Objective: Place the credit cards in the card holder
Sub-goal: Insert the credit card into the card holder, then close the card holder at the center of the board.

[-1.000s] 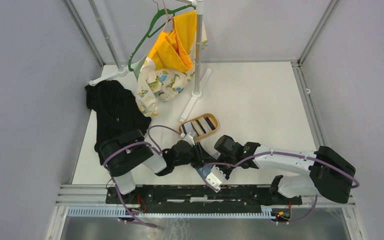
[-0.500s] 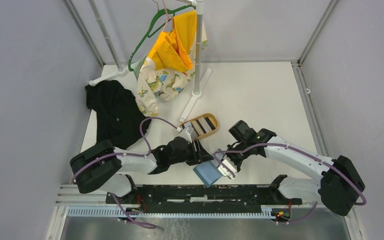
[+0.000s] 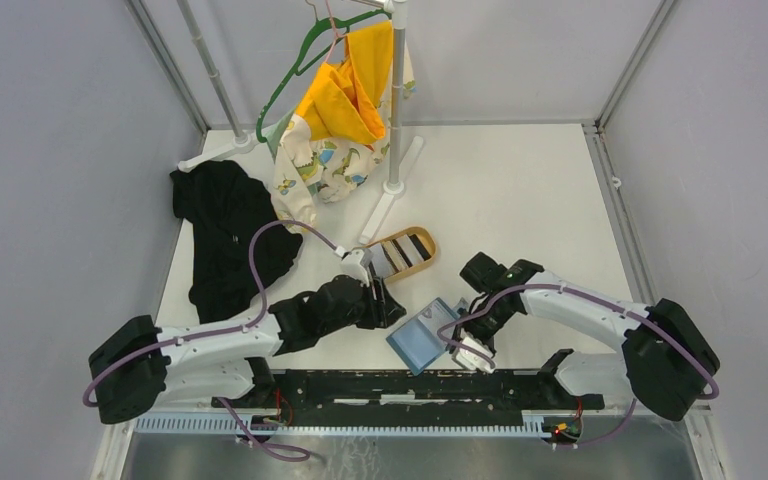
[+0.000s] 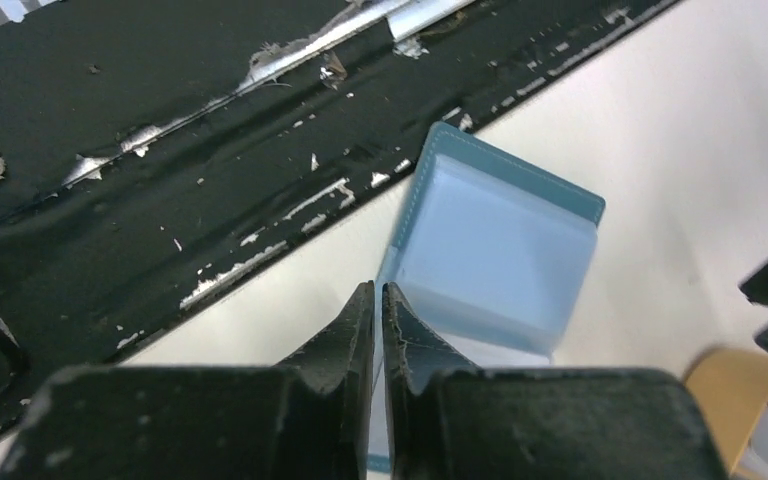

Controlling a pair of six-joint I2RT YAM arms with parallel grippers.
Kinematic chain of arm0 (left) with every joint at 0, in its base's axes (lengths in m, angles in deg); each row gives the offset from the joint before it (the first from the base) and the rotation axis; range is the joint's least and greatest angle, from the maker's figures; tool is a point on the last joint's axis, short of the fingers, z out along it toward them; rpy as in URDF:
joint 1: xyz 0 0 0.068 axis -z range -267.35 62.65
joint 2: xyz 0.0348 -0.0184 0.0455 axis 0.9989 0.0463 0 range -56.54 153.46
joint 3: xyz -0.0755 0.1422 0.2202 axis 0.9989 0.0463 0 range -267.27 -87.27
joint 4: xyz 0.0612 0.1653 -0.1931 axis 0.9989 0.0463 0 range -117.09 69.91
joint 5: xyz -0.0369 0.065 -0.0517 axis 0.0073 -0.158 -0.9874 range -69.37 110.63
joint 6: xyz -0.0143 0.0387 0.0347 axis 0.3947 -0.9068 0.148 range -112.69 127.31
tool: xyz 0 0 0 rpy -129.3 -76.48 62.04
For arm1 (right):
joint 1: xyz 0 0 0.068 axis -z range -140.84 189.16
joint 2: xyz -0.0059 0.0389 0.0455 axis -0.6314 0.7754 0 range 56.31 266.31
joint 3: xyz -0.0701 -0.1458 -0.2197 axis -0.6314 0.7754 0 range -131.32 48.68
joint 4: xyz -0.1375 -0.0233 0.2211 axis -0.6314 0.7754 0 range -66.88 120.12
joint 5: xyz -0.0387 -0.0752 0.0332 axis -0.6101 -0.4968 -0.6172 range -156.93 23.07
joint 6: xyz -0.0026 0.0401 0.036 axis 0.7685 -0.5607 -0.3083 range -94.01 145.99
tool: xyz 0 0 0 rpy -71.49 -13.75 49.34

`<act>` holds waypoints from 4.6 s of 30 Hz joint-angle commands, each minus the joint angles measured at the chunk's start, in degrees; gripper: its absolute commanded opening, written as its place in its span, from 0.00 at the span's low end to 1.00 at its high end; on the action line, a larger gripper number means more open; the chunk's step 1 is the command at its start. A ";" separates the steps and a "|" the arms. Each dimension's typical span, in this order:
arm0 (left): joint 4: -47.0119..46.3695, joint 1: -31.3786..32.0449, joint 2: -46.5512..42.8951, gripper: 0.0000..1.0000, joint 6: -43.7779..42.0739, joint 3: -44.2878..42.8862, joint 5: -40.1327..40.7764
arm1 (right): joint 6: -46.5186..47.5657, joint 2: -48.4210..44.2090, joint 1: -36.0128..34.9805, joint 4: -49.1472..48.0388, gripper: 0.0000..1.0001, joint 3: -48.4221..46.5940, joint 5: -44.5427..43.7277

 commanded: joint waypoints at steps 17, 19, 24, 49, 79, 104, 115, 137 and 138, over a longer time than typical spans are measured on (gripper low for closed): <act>1.91 0.30 -18.92 0.68 1.52 8.98 7.00 | -18.59 5.89 -13.90 -17.16 0.06 1.72 -14.56; 1.50 0.21 -19.14 0.68 2.06 9.63 6.58 | -20.97 5.75 -14.08 -19.19 0.06 2.01 -15.72; 1.07 0.24 -18.45 0.67 2.88 10.07 5.81 | -27.26 5.47 -14.14 -24.97 0.06 2.76 -19.58; -10.18 0.02 -7.58 0.75 4.90 11.34 5.98 | -37.32 2.74 5.20 -17.56 0.17 -6.46 -23.20; -23.66 -3.18 6.63 0.72 11.44 11.68 1.51 | -41.36 12.12 5.40 -17.13 0.17 -7.37 -27.50; -41.34 -8.97 20.85 0.63 13.32 14.04 -8.11 | -41.35 14.97 5.28 -15.92 0.16 -7.72 -25.17; -55.43 -8.88 22.37 0.60 13.73 15.26 -14.54 | -41.32 15.31 5.24 -15.63 0.16 -7.85 -24.56; -63.86 -6.74 28.78 0.63 14.23 10.78 -19.57 | -42.64 14.68 5.37 -15.19 0.16 -8.86 -21.92; -64.42 -6.58 29.50 0.63 14.38 10.51 -19.67 | -42.75 14.52 5.39 -15.19 0.17 -8.95 -21.44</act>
